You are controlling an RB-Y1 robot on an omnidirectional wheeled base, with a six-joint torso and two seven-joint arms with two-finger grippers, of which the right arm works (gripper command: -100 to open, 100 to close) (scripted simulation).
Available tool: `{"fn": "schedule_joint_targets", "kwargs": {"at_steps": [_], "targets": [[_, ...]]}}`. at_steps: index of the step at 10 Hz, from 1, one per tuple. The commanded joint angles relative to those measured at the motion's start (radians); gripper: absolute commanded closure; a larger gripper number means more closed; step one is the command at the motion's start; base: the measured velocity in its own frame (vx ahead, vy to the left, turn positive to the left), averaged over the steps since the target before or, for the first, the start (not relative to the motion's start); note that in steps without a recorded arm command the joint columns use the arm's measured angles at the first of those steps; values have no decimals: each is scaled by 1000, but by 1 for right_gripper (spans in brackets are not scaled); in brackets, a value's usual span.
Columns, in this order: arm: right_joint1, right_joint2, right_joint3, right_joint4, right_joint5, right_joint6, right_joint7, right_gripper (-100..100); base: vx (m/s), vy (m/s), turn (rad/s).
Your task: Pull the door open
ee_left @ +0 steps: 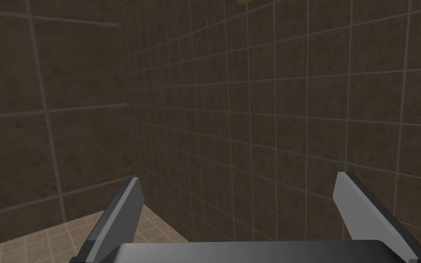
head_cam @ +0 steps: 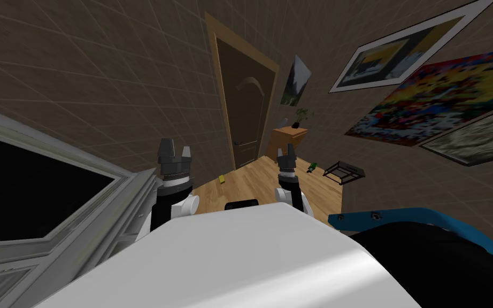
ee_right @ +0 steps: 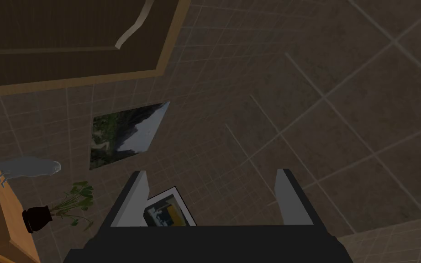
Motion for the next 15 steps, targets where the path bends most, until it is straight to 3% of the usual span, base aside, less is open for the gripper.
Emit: {"fn": "schedule_joint_targets", "kwargs": {"at_steps": [1,4,9,10,12,13,15], "targets": [[-16,-9,-2,38,-3,-4,-1,-100,41,3,111],[-39,-20,-5,94,-7,-10,-2,-100,64,-9,81],[-95,-47,-13,227,-18,-24,-5,-100,76,-5,104],[-95,-47,-13,231,-18,-24,-5,-100,58,-10,42],[-123,-59,-17,296,-24,-31,-6,-100,58,-10,109],[-123,-59,-17,299,-24,-31,-6,-100,54,-11,51],[-153,-71,-21,368,-30,-38,-8,-100,66,-9,123]]}}
